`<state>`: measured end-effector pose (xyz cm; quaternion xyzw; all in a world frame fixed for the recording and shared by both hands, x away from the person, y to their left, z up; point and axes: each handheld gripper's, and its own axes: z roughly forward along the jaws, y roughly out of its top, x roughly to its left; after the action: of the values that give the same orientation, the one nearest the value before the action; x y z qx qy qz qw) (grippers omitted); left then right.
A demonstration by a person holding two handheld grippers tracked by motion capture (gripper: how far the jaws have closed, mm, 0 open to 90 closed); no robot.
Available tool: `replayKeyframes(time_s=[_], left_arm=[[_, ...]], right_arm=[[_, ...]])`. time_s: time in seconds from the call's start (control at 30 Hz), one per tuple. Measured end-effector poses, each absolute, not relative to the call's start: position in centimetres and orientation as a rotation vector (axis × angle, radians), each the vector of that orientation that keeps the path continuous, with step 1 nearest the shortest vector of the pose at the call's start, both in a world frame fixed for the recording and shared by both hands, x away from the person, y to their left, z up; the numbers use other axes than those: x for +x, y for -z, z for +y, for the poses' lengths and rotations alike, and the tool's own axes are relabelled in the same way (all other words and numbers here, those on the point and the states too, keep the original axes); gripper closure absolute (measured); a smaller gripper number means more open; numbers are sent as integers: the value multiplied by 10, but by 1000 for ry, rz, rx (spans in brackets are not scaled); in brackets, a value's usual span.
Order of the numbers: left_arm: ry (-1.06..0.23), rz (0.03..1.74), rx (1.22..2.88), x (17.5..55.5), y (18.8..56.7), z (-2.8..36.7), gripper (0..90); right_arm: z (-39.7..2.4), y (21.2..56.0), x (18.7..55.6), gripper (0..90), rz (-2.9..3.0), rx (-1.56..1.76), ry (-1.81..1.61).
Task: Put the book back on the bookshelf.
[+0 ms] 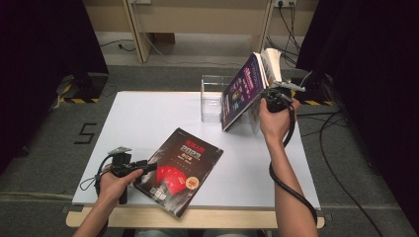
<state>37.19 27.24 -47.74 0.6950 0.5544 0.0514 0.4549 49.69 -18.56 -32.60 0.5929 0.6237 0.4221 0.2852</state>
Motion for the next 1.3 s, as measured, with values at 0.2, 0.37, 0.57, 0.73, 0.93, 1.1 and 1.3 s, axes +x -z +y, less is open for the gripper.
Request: replayKeyframes(time_s=[0.2,0.37,0.57,0.73,0.93,1.1,1.3], left_arm=[[-130,1371,1708,372,477,273,409],[-137,1371,1713,373,477,273,407],[-167,1372,1719,376,476,273,402],[-188,1377,1723,383,475,273,399],[-193,1406,1731,400,479,272,398],[-198,1430,1739,411,482,271,398],[-197,1442,1756,417,488,270,398]], right_arm=[[-183,328,493,868,1670,1573,-1130],[-180,335,484,813,1681,1557,-1142],[-176,346,475,767,1714,1554,-1150],[-171,356,466,751,1766,1574,-1139],[-166,374,458,742,1834,1615,-1125],[-161,390,453,739,1877,1648,-1115],[-151,411,451,725,1974,1687,-1079]])
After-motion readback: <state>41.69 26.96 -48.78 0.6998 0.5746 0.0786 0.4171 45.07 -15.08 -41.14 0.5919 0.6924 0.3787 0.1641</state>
